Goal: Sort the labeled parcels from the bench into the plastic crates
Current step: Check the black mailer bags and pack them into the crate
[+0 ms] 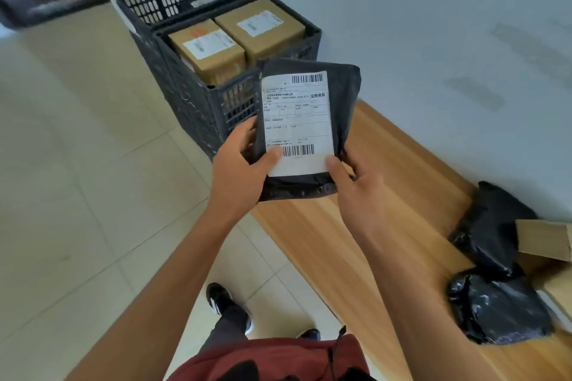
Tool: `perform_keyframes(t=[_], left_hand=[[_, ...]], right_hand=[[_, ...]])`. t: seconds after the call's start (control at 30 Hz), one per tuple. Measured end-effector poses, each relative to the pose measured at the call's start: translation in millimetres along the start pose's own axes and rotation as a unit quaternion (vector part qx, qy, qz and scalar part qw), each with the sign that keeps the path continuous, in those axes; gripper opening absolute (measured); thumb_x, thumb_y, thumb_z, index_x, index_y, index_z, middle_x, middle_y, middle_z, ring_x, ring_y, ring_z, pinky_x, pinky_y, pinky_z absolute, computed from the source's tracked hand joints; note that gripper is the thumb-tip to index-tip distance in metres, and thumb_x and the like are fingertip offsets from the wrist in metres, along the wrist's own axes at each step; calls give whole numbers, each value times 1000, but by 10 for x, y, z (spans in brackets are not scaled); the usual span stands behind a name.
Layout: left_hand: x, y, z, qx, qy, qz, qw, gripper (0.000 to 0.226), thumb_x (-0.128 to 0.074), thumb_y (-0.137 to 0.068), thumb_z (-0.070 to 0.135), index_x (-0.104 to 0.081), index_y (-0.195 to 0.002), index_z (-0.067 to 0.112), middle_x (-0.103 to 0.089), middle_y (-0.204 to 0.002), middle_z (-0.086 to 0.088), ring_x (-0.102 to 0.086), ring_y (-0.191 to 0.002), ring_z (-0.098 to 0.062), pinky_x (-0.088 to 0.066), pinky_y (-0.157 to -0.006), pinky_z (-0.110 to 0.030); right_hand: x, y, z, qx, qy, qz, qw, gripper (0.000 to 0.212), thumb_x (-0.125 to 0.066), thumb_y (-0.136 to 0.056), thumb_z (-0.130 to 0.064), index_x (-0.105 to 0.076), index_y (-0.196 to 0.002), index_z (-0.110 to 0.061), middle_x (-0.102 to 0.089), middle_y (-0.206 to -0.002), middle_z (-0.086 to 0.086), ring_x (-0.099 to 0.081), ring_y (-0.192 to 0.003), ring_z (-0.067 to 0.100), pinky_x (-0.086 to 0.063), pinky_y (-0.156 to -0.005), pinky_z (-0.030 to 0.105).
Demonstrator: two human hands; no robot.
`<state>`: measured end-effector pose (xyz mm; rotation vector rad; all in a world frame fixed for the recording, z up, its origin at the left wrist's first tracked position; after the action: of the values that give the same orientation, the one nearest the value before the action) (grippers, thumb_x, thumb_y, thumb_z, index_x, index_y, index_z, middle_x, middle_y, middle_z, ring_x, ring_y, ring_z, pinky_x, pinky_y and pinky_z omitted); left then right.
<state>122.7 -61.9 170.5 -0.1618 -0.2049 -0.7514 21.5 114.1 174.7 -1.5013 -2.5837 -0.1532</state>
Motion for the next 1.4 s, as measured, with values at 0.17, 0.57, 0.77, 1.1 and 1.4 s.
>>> perform_keyframes(t=[0.17,0.57,0.77,1.1,1.4], left_hand=[[967,-346,-291,28,1,82,996,40,-78,-92,20,-68,-131,19,-74,-117,14,-70,-106,0,-61,-87,-26],[2668,-1112,-666,24,-16,105,994,55,-74,-92,8,-59,-142,24,-70,-128,14,-64,-118,-1,-58,-99,-38],[3064,-1487,-903,36,1,118,992,55,-73,-92,6,-59,-142,27,-70,-129,15,-62,-122,-2,-58,-100,-34],[3384,-2677,-1207,38,-30,106,993,59,-69,-95,6,-53,-148,27,-65,-136,13,-58,-123,6,-53,-95,-14],[3875,-3725,-1376,53,-67,143,986,60,-69,-96,8,-52,-148,35,-62,-137,14,-56,-108,21,-45,-81,0]], right_hand=[[-1033,-264,-239,1,0,-62,998,34,-50,-109,-13,-61,-137,-29,-72,-117,-18,-66,-98,-14,-53,-75,9],[-2969,-890,-523,60,17,-65,996,34,-57,-106,-10,-64,-139,-8,-71,-132,-1,-65,-120,8,-55,-99,25],[-3524,-1204,-614,73,28,-103,992,30,-56,-106,-7,-66,-134,-6,-74,-125,2,-68,-110,6,-52,-87,14],[-4253,-2176,-589,61,-21,-81,995,35,-57,-104,-4,-65,-138,-11,-74,-125,-4,-69,-114,7,-54,-92,18],[-5116,-3195,-644,47,-17,-123,991,32,-56,-106,-10,-64,-137,-13,-73,-122,-3,-69,-115,9,-60,-92,27]])
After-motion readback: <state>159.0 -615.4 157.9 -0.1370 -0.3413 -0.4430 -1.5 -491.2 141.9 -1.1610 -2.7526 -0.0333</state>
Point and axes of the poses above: each hand's wrist, its own y-axis away from the middle knuckle, its own x-axis out of the back of the hand, z = x × y, the point moved 7 cm from there along -y, towards the middle knuckle
